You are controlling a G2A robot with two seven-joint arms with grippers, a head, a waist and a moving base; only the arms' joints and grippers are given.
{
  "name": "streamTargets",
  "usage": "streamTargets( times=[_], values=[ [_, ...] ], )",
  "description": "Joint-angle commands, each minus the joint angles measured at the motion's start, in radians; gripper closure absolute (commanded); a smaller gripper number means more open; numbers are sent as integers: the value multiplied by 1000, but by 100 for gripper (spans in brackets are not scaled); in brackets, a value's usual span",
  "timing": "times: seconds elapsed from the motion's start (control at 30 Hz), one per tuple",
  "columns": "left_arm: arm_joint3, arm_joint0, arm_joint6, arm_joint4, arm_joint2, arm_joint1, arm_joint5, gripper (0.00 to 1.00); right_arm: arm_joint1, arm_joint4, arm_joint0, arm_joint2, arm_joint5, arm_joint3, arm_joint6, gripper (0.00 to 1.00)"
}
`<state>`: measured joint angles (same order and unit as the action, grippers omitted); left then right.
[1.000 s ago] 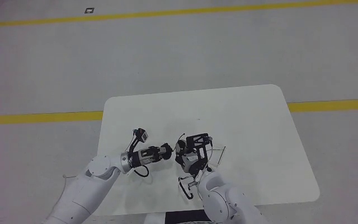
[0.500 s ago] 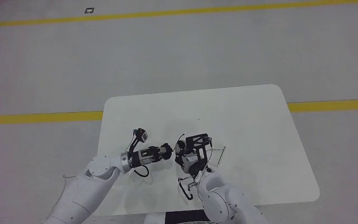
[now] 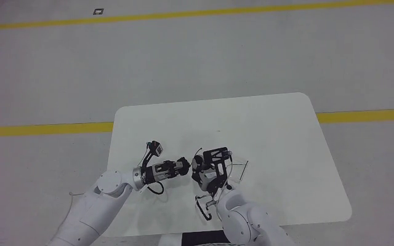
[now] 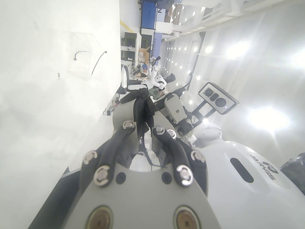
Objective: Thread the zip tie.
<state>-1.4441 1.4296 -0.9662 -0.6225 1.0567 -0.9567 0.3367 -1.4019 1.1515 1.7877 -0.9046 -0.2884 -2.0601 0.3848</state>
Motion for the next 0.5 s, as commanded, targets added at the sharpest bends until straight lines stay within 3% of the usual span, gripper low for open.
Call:
streamTargets(
  times=[0.0, 0.47],
  values=[
    [0, 0, 0, 0, 0, 0, 0, 100, 1, 2, -2, 2, -2, 0, 1, 100],
    [0, 0, 0, 0, 0, 0, 0, 100, 10, 12, 0, 5, -23, -8, -9, 100]
  ],
)
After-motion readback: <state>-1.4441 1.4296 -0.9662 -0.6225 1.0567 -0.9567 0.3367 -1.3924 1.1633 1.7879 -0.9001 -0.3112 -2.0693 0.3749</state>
